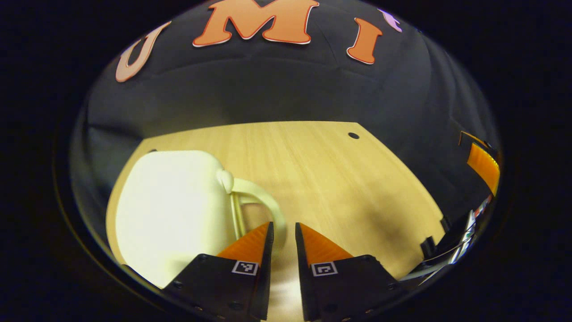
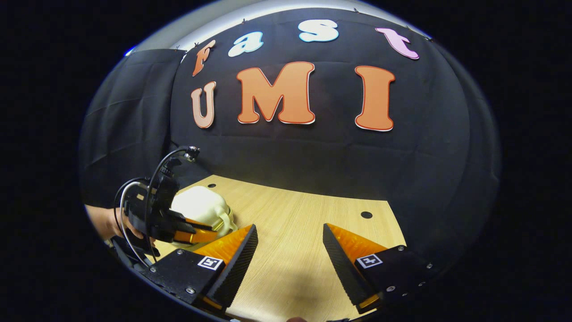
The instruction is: First open the suitcase, pack the skin care products into it, and then close the suitcase.
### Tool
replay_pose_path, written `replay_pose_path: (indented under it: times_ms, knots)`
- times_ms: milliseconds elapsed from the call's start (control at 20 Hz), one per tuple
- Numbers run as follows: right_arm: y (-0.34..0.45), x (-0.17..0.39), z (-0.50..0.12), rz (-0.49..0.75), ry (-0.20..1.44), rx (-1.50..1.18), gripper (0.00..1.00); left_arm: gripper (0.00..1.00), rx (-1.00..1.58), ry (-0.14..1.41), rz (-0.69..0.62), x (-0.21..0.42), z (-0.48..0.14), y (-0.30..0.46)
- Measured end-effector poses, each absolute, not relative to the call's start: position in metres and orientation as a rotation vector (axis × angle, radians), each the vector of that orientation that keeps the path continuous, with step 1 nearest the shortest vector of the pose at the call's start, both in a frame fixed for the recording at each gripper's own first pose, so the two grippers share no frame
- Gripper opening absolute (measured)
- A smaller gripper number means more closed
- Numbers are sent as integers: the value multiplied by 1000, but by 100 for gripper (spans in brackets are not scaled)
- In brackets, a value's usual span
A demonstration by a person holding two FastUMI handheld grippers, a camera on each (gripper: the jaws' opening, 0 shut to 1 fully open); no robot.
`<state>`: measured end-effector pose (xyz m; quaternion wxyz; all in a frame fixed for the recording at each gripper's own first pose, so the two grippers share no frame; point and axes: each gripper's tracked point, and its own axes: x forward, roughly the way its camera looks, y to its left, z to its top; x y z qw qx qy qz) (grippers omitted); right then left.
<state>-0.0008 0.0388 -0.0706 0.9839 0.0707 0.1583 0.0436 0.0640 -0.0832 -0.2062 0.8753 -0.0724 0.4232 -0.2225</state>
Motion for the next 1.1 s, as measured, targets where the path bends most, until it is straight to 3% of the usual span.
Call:
replay_pose_path:
  times_ms: [100, 250, 350, 600, 650, 800, 1100]
  knots:
    - [35, -2, -67, 81, 308, 150, 93, 32, -158, 870, -474, 58, -200, -89]
    - [28, 0, -57, 58, 279, 141, 93, 75, -158, 771, -460, 65, -167, -90]
    - [28, 2, -47, 45, 243, 124, 93, 92, -190, 661, -414, 74, -126, -86]
    - [27, 8, -26, 8, 158, 128, 93, 93, -220, 388, -293, 86, -30, -75]
    - [27, 9, -23, 0, 144, 125, 93, 98, -222, 344, -266, 85, -18, -72]
    - [30, 11, -11, -20, 92, 103, 93, 97, -214, 237, -202, 73, -9, -71]
    - [35, 13, 3, -31, 18, 49, 93, 97, -152, 186, -208, 68, 3, -75]
